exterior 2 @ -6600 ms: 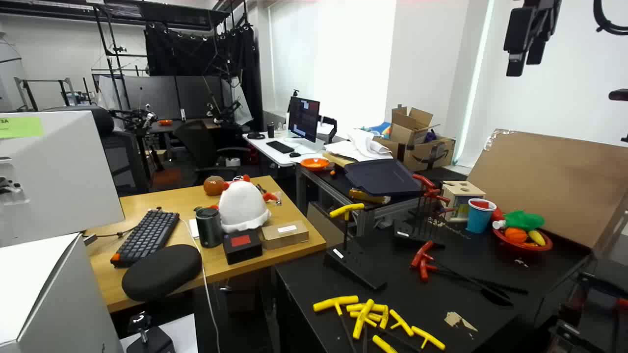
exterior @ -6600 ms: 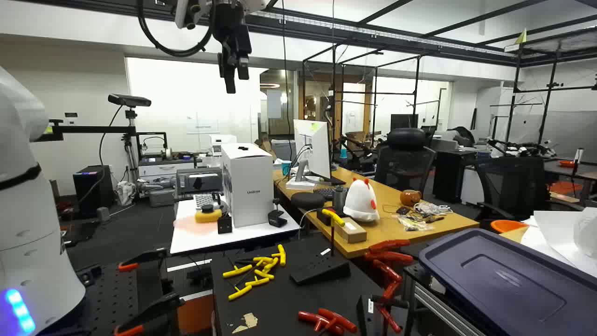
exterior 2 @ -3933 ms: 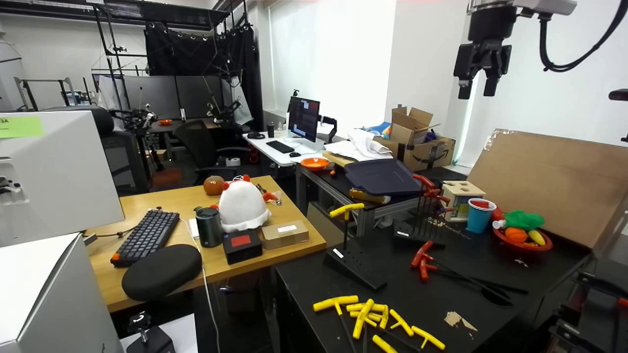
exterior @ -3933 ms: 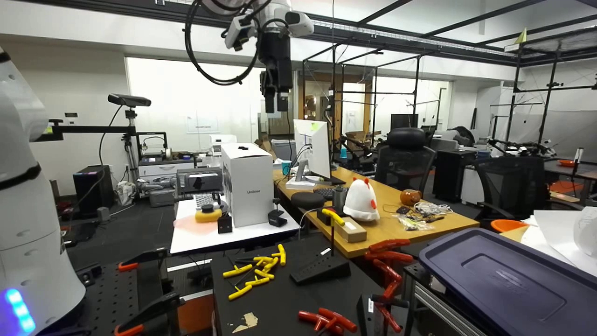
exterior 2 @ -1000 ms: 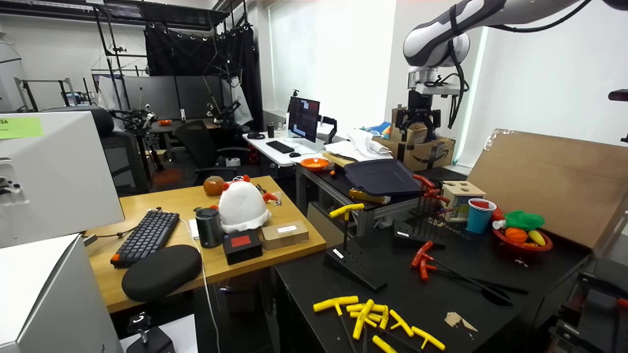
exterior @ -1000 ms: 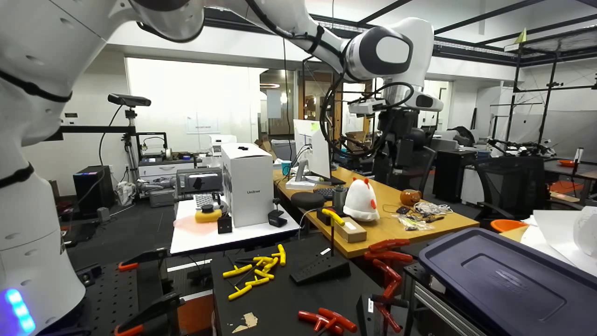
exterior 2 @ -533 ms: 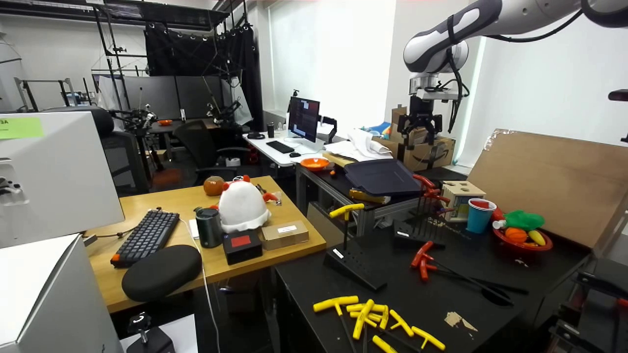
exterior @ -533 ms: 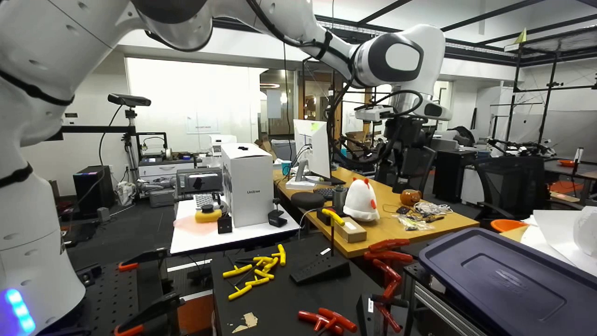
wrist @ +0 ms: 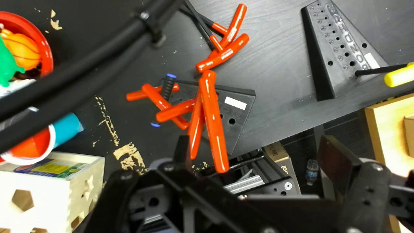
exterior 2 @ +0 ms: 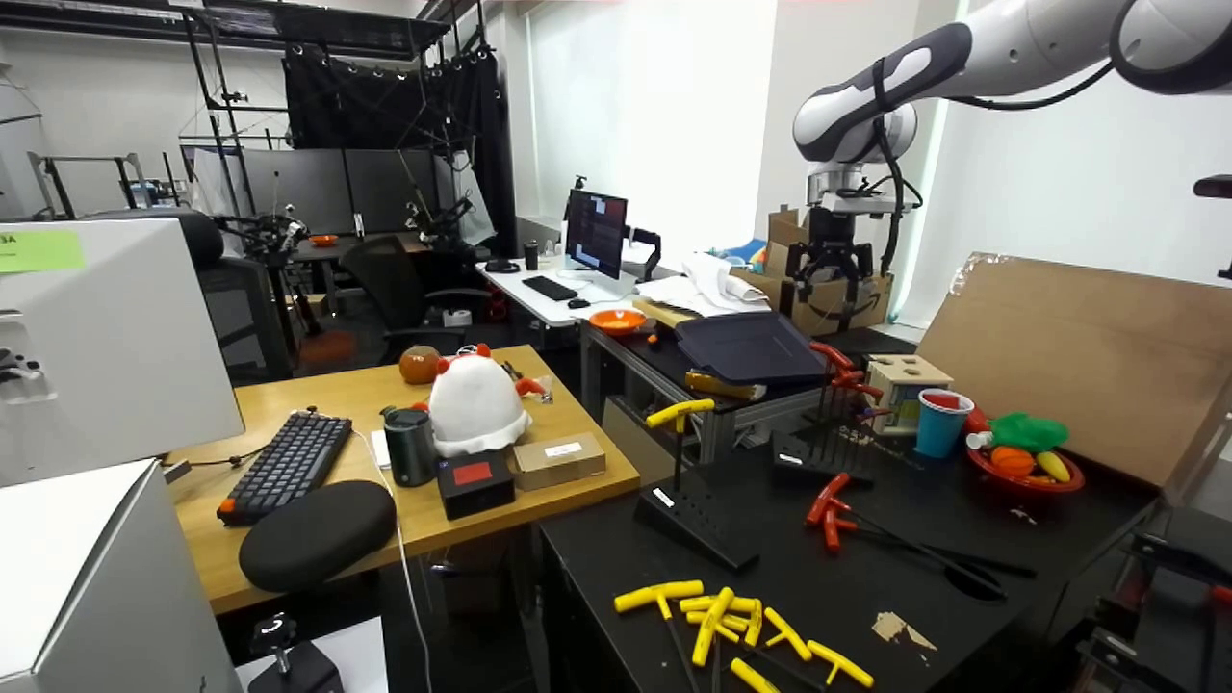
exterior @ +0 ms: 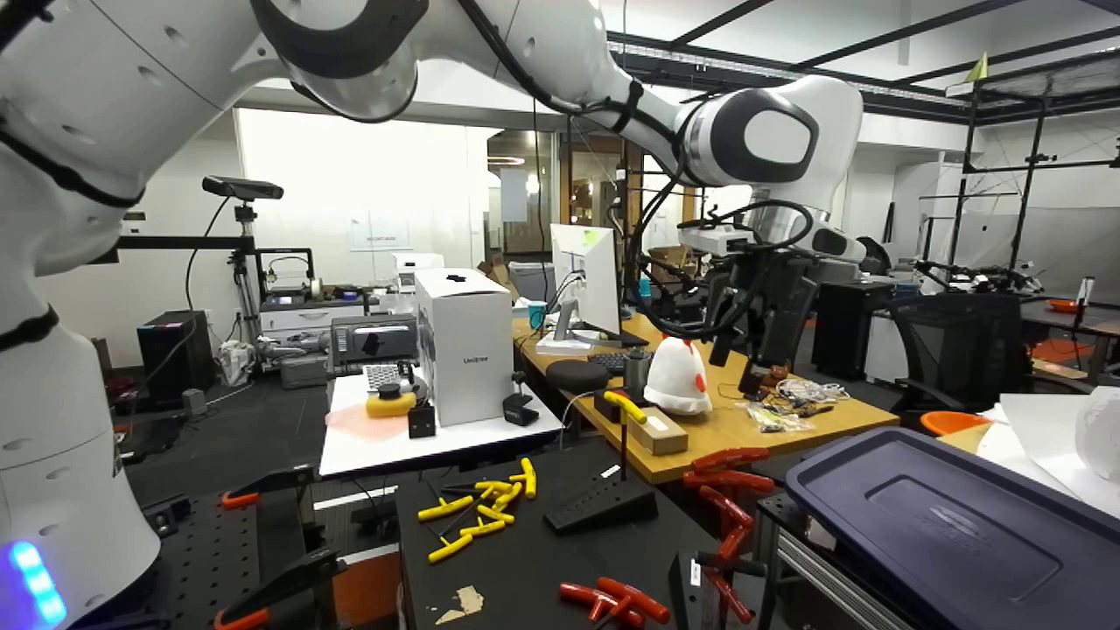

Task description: Pick up the orange object tool and put it on the table

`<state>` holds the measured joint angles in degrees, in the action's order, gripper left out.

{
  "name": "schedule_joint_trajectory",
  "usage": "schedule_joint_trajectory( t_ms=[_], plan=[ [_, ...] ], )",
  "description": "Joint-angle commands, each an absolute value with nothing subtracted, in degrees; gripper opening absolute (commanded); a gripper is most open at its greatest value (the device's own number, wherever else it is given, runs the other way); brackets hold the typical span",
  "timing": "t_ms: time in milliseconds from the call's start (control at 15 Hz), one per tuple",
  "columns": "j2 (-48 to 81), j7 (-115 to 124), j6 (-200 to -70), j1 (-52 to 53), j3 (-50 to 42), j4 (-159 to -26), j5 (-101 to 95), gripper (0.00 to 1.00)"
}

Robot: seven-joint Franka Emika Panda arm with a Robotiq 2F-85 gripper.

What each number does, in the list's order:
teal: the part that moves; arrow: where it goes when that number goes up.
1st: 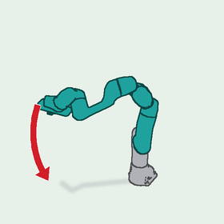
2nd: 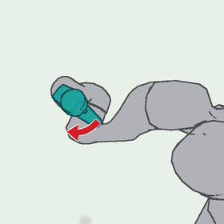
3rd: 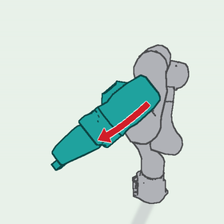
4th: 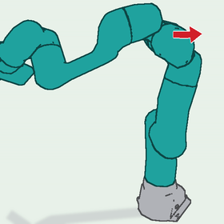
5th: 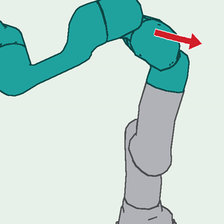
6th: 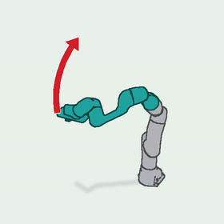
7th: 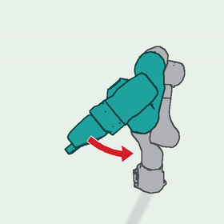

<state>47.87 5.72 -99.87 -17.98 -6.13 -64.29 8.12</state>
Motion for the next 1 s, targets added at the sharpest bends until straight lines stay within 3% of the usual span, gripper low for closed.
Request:
schedule_joint_trajectory(
  t_ms=[0,933],
  plan=[
    [51.29,2.59,-96.08,-19.37,-5.64,-59.65,8.78,1.00],
    [57.52,-9.26,-92.76,-19.99,-3.78,-55.42,8.06,1.00]
  ],
)
